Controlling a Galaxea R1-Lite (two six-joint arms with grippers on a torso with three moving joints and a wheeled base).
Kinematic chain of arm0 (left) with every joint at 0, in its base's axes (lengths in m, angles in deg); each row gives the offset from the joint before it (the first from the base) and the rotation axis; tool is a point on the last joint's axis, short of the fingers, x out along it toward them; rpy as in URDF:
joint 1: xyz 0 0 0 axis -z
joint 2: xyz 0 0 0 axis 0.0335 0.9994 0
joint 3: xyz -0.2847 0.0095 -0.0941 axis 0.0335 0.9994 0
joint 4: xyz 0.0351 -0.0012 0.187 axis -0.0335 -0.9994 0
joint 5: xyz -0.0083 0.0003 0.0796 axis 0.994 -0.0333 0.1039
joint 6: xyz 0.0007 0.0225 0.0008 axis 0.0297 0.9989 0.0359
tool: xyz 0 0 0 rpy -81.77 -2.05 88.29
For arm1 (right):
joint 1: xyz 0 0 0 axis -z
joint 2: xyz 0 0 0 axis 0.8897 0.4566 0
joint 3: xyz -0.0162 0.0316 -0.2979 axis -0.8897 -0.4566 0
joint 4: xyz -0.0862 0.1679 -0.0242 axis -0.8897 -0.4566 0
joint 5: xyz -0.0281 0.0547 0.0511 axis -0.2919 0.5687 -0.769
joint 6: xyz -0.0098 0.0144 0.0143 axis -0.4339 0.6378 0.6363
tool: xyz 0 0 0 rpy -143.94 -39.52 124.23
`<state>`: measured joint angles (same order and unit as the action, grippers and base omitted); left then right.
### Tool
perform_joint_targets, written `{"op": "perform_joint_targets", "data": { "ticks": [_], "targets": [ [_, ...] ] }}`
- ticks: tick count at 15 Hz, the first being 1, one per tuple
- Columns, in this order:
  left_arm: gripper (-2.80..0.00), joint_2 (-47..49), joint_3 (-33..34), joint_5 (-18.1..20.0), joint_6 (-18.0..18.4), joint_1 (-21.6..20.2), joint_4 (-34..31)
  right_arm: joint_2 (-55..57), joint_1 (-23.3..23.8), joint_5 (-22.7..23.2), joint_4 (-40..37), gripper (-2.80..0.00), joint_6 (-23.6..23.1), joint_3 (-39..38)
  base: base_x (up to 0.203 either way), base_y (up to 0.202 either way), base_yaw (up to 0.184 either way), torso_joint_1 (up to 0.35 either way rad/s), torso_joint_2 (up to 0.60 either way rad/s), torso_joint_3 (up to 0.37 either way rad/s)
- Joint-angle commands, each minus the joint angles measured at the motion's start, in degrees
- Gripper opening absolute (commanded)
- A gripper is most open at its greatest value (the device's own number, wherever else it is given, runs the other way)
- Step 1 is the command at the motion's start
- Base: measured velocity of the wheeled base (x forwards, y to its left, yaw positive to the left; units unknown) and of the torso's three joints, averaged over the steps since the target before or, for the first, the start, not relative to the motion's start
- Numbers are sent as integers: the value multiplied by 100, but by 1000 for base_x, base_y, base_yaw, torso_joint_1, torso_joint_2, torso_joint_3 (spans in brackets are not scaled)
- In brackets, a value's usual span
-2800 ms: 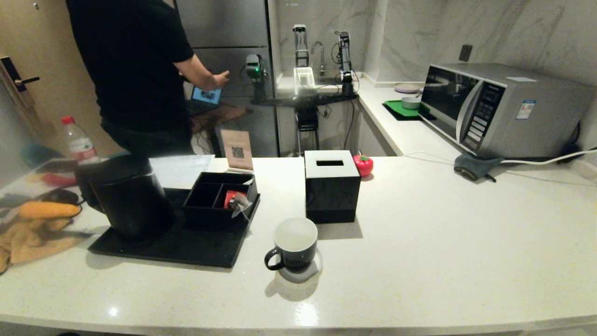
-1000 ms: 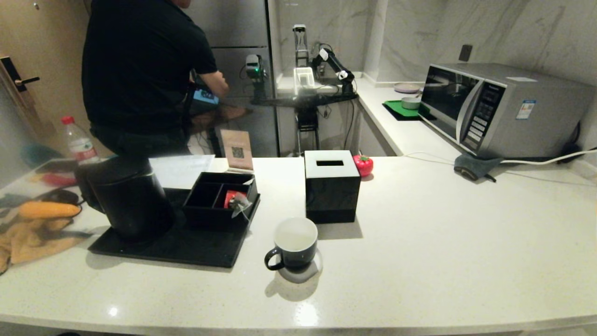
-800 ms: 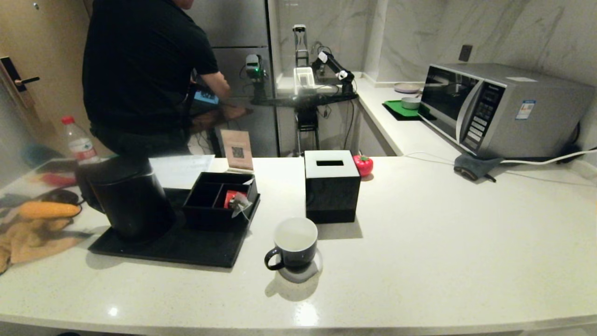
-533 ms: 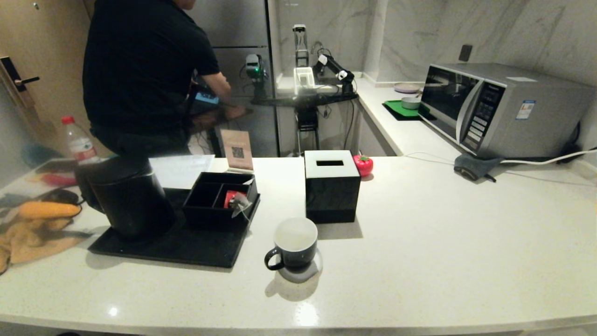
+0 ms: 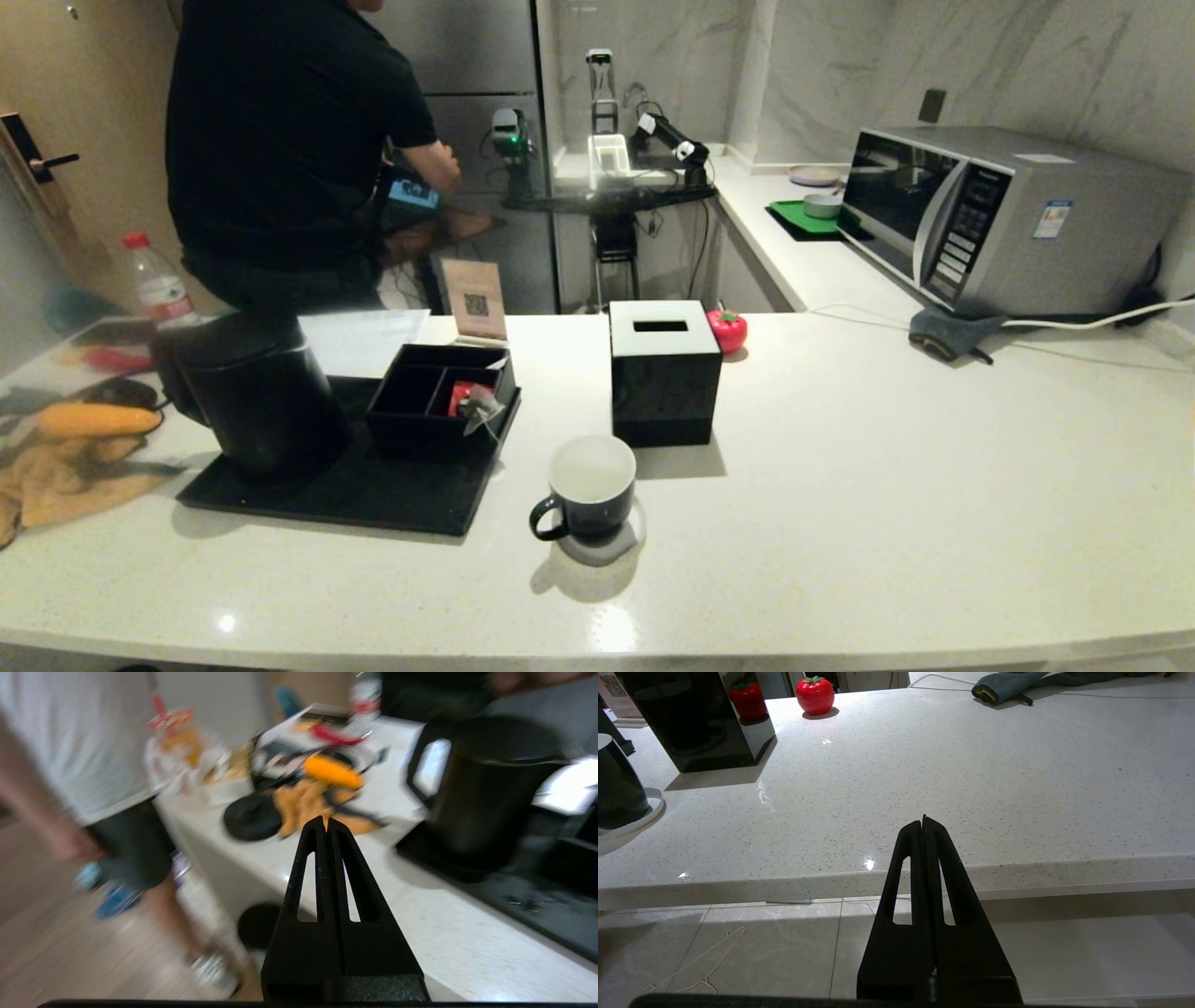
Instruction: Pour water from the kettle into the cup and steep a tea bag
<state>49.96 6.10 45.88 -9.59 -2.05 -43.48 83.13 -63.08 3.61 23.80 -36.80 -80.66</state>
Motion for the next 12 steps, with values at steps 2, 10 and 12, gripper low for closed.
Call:
{"op": "perform_joint_targets", "data": {
  "ticks": [2,10,12],
  "targets": [
    [-280,1411,-148,-136,-121,-553,264,7,-2,-1,4,-280,2,-4,0,0,0,0,0,0],
    [-280,3950,-276,2330,-115,-3399,2699,7,-2,-1,4,-280,2,-7,0,0,0,0,0,0],
    [-280,4389,-270,3368,-21,-4064,3137,7,-2,-1,4,-280,2,-7,0,0,0,0,0,0]
  ]
}}
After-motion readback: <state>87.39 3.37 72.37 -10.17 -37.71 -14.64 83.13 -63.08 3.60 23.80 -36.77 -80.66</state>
